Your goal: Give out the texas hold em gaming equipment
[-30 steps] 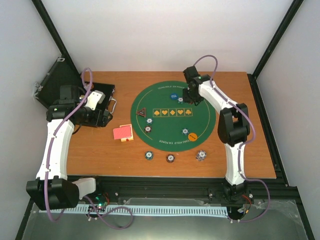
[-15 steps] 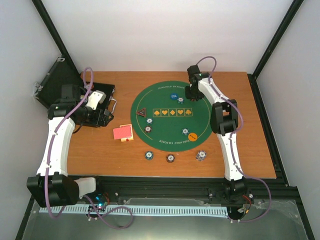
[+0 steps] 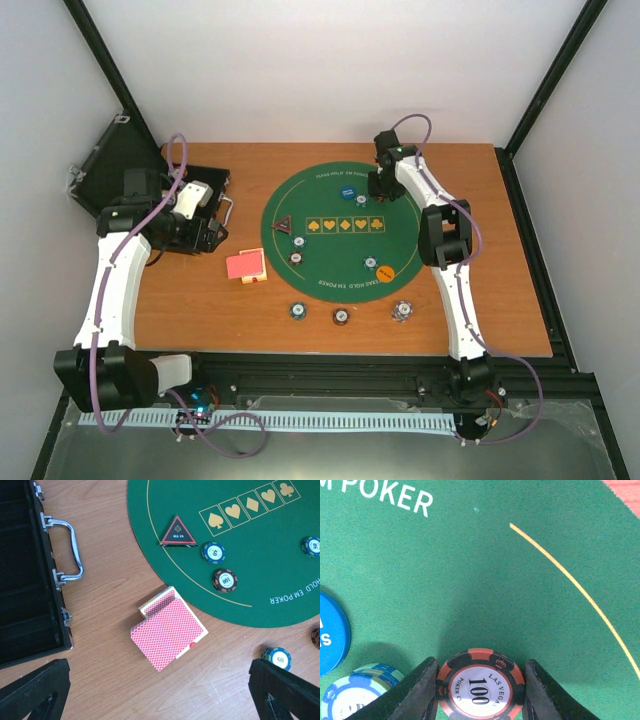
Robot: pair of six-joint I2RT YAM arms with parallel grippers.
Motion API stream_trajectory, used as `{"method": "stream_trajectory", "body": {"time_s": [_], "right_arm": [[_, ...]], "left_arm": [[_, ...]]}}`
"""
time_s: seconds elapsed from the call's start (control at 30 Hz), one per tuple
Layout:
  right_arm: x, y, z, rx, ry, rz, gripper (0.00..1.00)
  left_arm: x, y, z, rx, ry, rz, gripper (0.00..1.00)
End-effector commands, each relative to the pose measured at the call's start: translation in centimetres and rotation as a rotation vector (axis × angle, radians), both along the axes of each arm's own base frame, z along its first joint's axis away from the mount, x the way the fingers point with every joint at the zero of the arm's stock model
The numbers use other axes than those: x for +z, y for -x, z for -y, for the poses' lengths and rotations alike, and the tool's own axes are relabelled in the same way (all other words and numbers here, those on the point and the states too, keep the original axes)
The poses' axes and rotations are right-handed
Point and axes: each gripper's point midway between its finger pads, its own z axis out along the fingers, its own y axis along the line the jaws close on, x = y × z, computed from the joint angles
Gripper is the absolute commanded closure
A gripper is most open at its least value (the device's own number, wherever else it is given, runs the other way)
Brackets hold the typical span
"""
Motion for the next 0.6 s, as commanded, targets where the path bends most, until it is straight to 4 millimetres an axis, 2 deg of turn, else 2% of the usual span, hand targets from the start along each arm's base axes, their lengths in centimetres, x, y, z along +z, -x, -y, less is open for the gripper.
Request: {"method": "stream_trajectory", "body": {"time_s": [0.0, 0.1, 0.2, 0.23, 0.27, 0.33, 0.43, 0.57], "right_arm": [[-0.4, 0.2, 0.1, 0.004, -0.020, -0.026, 0.57], [1.4, 0.3, 0.3, -0.007, -0.021, -0.009, 0.42], [4.8, 0.2, 0.4, -0.015, -0.028, 0.039, 0.30], [5.6, 0.3, 0.4, -0.017, -0.030, 0.047, 0.29], [7.2, 0.4, 0.5, -0.021, -0.034, 0.069, 0.29], [9.6, 1.3, 0.8, -0.032, -0.038, 0.086, 0.28], [12.1, 3.7, 0.7, -0.035, -0.051, 0.109, 0.27], [14.0, 9.0, -0.5, -0.005, -0.042, 0.132, 0.25]], "left_arm": [[1.2, -0.7, 0.0, 0.007, 0.018, 0.034, 0.00], [1.0, -0.6, 0.0, 0.014, 0.018, 0.030, 0.00], [1.4, -0.1, 0.7, -0.010, 0.054, 0.033, 0.00], [1.7, 0.2, 1.1, -0.024, 0.071, 0.038, 0.00], [2.2, 0.4, 1.4, -0.029, 0.084, 0.058, 0.00], [2.7, 0.1, 1.1, -0.008, 0.081, 0.082, 0.00], [2.7, -0.1, 0.7, 0.010, 0.064, 0.050, 0.00], [2.5, 0.0, 0.4, 0.023, 0.046, 0.037, 0.00]]}}
